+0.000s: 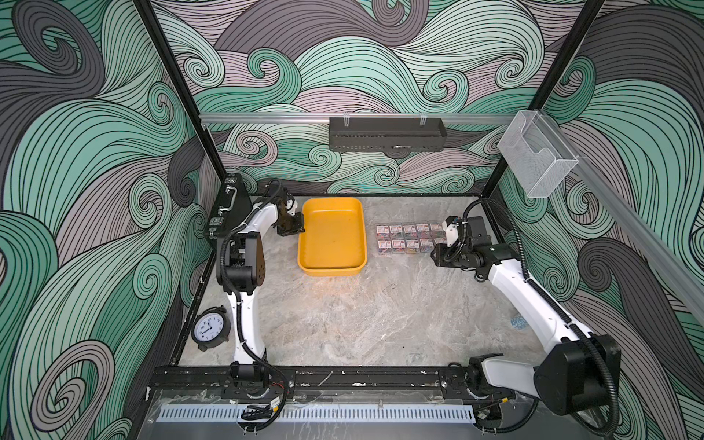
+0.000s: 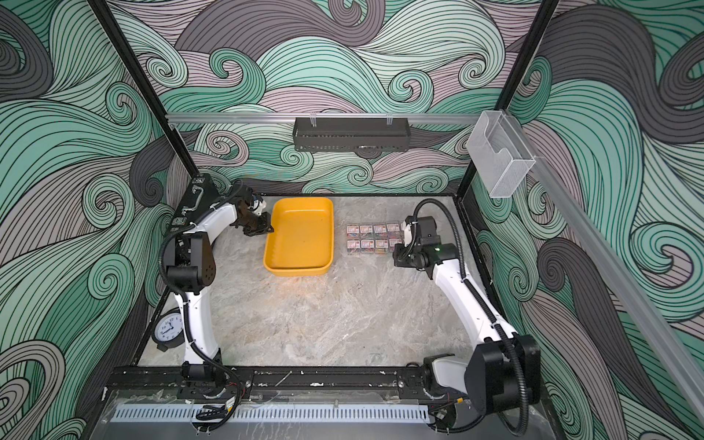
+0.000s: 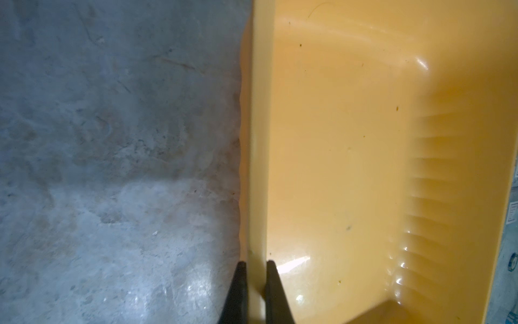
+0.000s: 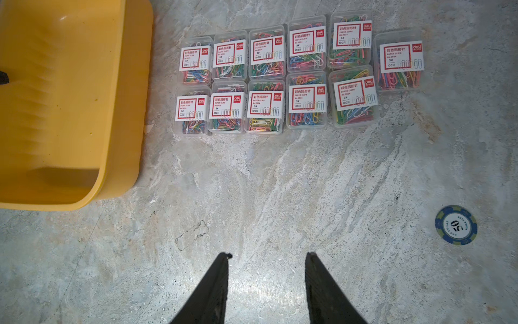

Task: Take the paper clips out of the storage box
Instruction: Move the storage box to the center of the board.

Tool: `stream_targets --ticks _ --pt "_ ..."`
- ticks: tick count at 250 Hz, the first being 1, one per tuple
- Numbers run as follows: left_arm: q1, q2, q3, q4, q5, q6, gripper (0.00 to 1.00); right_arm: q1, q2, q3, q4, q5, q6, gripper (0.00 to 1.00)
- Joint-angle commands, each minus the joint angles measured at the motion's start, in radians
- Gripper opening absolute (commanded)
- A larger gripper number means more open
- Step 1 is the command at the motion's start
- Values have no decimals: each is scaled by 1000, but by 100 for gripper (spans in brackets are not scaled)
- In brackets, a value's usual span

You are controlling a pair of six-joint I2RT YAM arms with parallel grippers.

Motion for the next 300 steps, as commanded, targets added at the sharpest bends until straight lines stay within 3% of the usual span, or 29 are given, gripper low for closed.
stream_targets --ticks 1,85,116,155,194,274,300 --pt "-11 32 41 -16 30 -12 0 12 5 25 0 10 -4 46" --pt "-15 48 83 -36 9 -29 0 41 40 54 -15 33 -20 45" --pt "-15 34 87 -36 -3 -38 8 48 43 52 -14 43 -16 46" --pt "-15 6 99 -41 -26 -43 30 51 42 49 -15 53 -15 47" --pt "-15 -21 104 -56 -65 -44 46 52 36 46 -17 68 -15 50" --pt "-21 -189 12 -43 -158 -25 54 54 18 36 -8 67 -18 60" --pt "-29 -277 -47 -27 -180 -15 61 54 4 29 -2 70 -13 68"
